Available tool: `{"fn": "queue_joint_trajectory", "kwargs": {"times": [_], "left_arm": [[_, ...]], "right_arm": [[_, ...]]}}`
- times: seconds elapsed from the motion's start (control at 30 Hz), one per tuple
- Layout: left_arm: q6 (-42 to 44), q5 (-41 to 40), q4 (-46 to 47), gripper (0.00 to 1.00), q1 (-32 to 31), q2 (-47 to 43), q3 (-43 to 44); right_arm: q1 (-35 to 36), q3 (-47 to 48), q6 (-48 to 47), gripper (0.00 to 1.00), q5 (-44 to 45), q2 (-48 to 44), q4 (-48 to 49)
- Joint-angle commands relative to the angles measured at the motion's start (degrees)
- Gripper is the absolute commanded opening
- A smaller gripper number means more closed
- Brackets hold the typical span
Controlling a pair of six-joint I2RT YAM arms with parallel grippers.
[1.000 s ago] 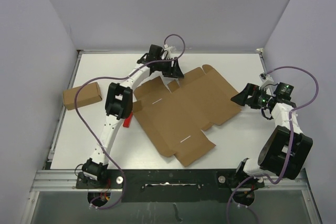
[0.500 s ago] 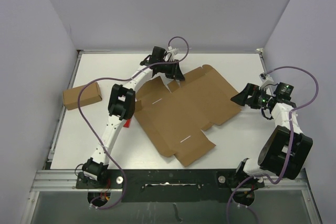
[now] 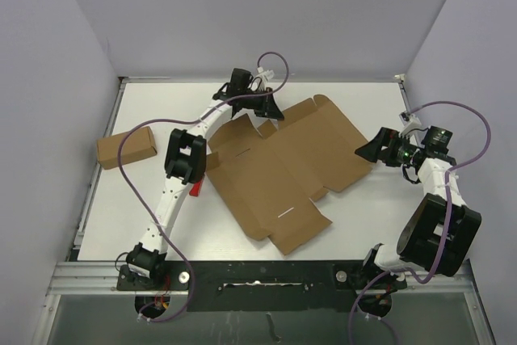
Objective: Fold the paper box
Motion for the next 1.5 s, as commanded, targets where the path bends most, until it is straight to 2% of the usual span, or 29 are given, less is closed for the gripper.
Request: {"fn": "queue_joint_trajectory", "kwargs": {"times": [0.0, 0.3, 0.73, 0.97, 1.2, 1.47], "left_arm": [[-0.33, 2.65, 10.41, 0.00, 0.60, -8.65, -2.16], [0.06, 3.19, 24.83, 0.00, 1.70, -17.96, -17.57], [-4.42, 3.74, 40.67, 0.00, 4.50, -25.54, -33.50], [-6.13, 3.24, 46.13, 0.00, 5.43, -28.54, -38.61], [-7.38, 3.11, 49.77, 0.00, 5.79, -30.04, -42.09], [-7.37, 3.26, 51.34, 0.00, 5.65, -31.98, -44.56]], "right_arm": [[-0.22, 2.61, -0.78, 0.98, -2.85, -0.66, 1.11], [-0.22, 2.61, -1.93, 0.98, -5.64, -1.40, 1.00], [-0.26, 1.88, -3.36, 0.98, -10.11, -2.44, 2.37], [-0.30, 1.50, -3.36, 0.98, -11.23, -2.11, 3.45], [-0.66, 2.03, -1.57, 0.98, -10.91, 2.06, 4.39], [-2.93, 4.23, -0.79, 1.00, -5.39, 7.93, 6.00]]}}
